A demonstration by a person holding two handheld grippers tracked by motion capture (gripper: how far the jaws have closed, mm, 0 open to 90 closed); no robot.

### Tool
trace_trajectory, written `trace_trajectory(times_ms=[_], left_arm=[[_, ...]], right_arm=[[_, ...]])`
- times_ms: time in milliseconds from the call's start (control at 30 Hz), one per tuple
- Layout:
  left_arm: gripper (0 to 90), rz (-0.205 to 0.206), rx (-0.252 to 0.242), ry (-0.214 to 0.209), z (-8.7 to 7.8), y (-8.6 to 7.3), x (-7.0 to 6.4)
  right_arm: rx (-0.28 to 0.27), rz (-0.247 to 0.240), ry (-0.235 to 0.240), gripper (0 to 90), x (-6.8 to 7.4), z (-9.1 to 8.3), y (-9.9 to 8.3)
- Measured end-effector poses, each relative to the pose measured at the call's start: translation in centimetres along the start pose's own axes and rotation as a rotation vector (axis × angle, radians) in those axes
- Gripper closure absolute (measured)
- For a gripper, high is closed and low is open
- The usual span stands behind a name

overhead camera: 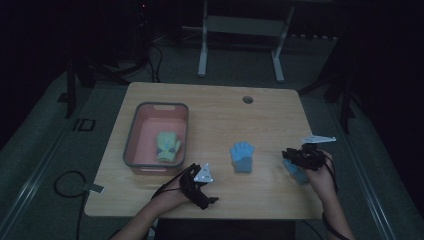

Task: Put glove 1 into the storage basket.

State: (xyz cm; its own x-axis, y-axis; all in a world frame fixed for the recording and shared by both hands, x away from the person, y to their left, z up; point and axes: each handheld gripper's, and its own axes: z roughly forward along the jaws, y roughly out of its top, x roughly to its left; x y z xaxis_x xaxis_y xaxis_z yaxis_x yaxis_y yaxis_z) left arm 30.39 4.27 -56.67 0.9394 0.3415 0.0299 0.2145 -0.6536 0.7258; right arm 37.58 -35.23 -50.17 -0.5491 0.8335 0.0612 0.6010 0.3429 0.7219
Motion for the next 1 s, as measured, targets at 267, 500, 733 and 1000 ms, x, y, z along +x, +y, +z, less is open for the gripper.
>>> trace_trajectory(times_ms=[267,500,733,1000], left_arm=[[4.5,0.001,0.002,0.002,0.1,0.0,0.0],[4.4,-0.001,0.002,0.003,0.1,0.0,0.0],[4.5,0.0,0.002,0.003,0.1,0.0,0.0],[4.4,0.001,0.004,0.005,0.1,-0.1,0.0]], right_arm=[[0.049,0.005,-0.032,66.0,-2.9,-1.5,-2.4],[0.096,0.005,-0.04,63.2,-3.8,-0.7,-4.4],[0.121,-0.034,-0.037,65.7,-3.9,-0.1,-5.1],[0.125,0.021,-0.078,84.3,-3.3,-0.1,-5.0]])
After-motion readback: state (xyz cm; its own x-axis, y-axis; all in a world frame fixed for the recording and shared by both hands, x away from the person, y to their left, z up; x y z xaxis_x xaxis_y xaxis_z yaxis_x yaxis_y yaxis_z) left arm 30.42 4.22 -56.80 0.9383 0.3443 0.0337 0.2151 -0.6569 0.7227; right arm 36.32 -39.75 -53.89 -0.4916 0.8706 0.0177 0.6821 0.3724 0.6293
